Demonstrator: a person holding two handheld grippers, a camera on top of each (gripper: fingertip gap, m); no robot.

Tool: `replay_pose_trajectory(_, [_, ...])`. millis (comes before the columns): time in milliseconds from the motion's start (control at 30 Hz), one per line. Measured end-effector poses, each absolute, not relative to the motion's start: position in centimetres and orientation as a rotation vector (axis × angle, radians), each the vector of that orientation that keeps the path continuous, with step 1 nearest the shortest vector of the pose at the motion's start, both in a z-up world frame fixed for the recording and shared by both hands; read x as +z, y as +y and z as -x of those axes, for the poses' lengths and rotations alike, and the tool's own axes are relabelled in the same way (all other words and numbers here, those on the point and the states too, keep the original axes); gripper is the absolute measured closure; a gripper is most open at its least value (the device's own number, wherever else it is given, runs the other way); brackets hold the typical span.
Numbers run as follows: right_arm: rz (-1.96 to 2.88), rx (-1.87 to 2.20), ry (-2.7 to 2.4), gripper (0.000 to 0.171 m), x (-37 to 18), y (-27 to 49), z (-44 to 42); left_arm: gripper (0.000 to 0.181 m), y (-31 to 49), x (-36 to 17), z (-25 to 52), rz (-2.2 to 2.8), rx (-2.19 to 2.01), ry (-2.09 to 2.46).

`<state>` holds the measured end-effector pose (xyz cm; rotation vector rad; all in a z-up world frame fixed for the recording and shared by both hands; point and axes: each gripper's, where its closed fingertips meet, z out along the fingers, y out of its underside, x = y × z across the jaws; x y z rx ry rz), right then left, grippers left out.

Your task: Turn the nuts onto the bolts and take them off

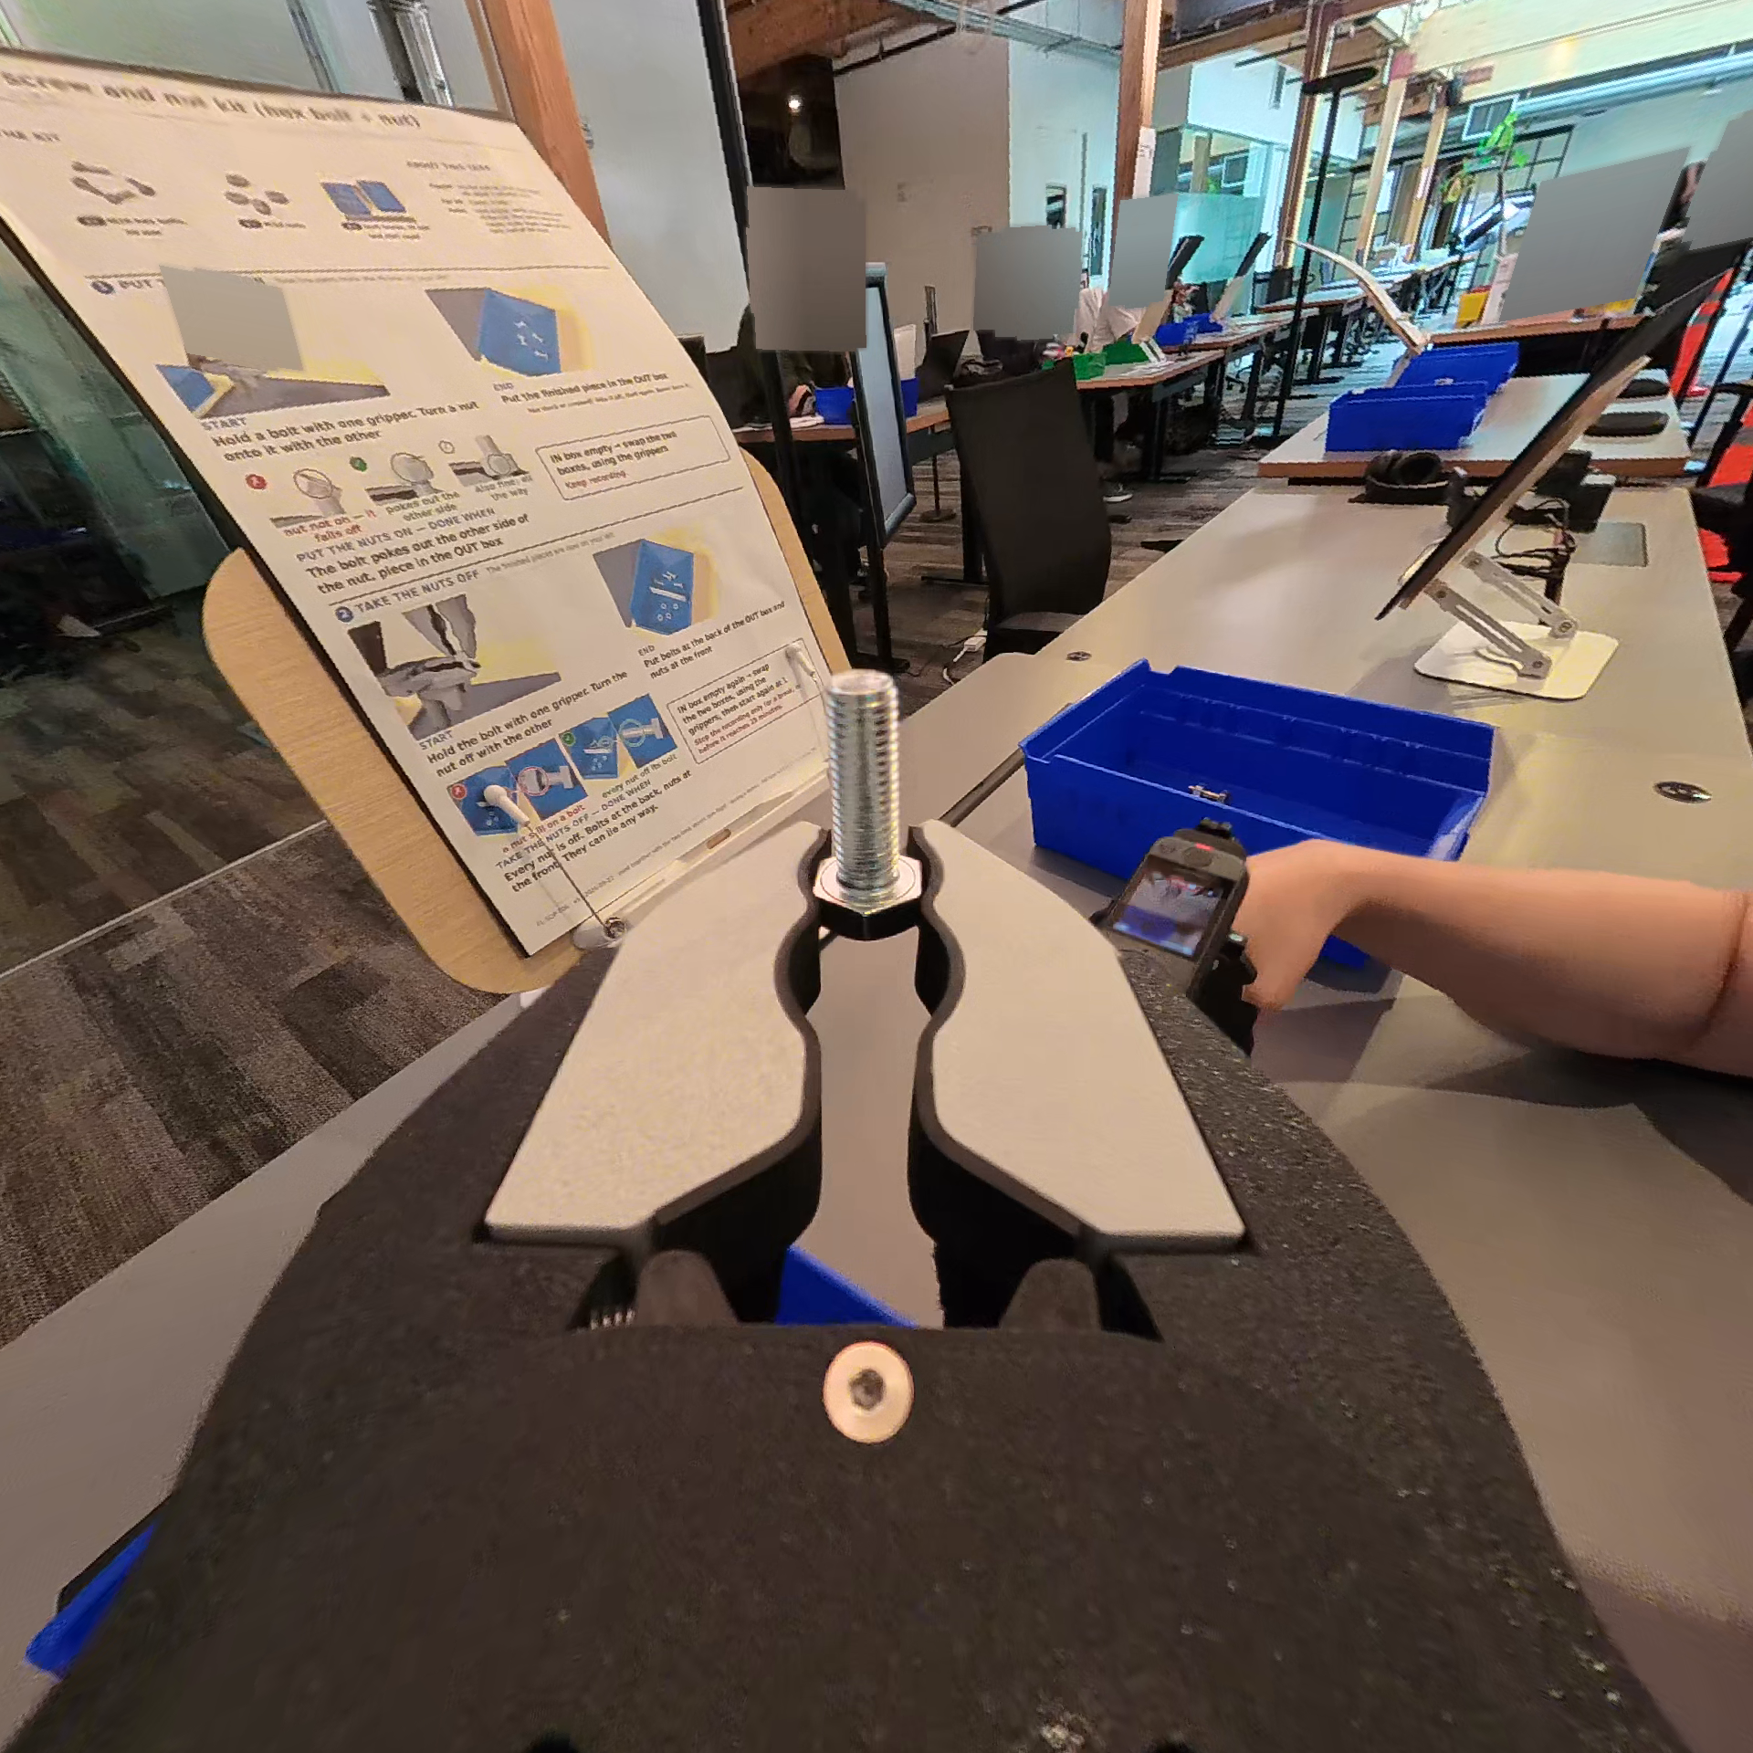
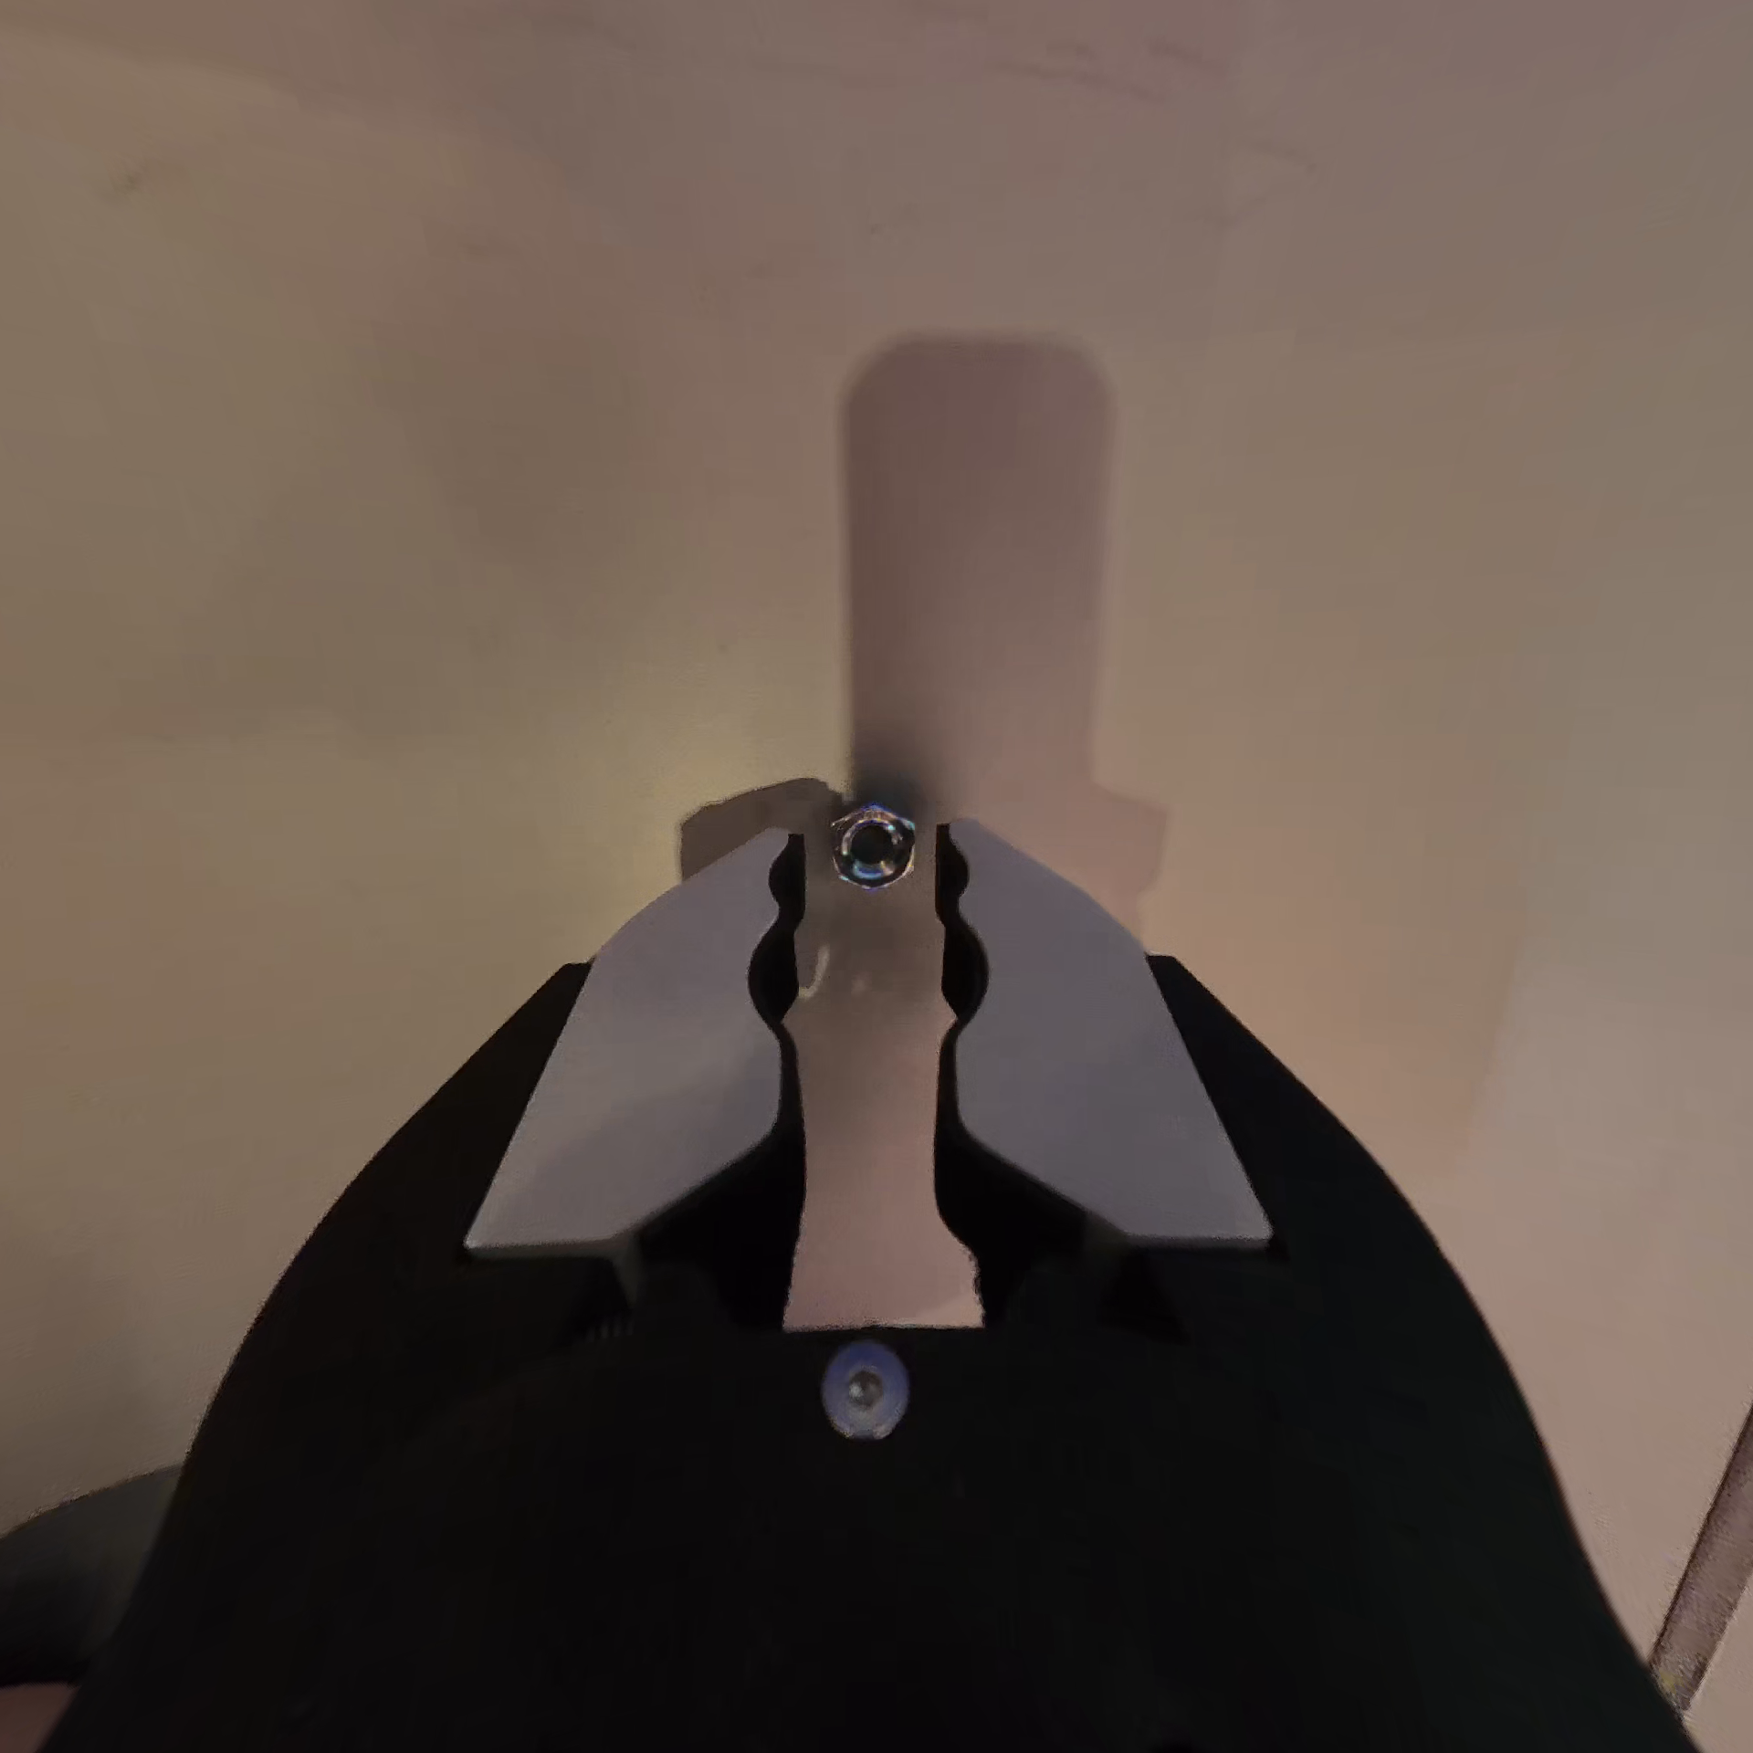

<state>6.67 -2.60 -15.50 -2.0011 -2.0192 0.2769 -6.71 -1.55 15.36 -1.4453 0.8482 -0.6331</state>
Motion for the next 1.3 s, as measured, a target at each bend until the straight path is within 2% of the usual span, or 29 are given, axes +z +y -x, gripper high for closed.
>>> replay_pose_trajectory(200, [2.052,0.267,-2.038,0.153,-16.1,-2.6,-7.0,0.166,-1.1,14.5,6.0,1.475,-0.634,0.882])
replay_pose_trajectory(300, [1.996,0.317,-2.037,0.153,-14.2,-3.3,-6.8,0.166,-0.7,14.0,5.5,1.488,-0.644,0.897])
replay_pose_trajectory(467, [1.691,0.486,-1.844,0.153,-3.4,-5.2,-6.7,0.167,0.2,12.0,2.4,1.520,-0.699,0.980])
replay_pose_trajectory(600, [1.499,0.630,-1.552,0.153,5.5,-5.8,-9.6,0.167,-1.3,9.4,-3.4,1.541,-0.871,1.155])
replay_pose_trajectory(733, [1.434,0.761,-1.361,0.153,9.9,-6.0,-12.9,0.167,-3.0,6.9,-8.5,1.540,-0.908,1.305])
replay_pose_trajectory(967, [1.430,0.608,-1.558,0.153,6.9,-6.1,-14.0,0.167,-5.5,0.2,-13.6,1.620,-0.823,1.604])
replay_pose_trajectory(1300, [1.436,0.566,-1.745,0.153,3.8,-7.1,-13.4,0.167,-7.3,-1.6,-13.9,1.586,-0.761,1.775])
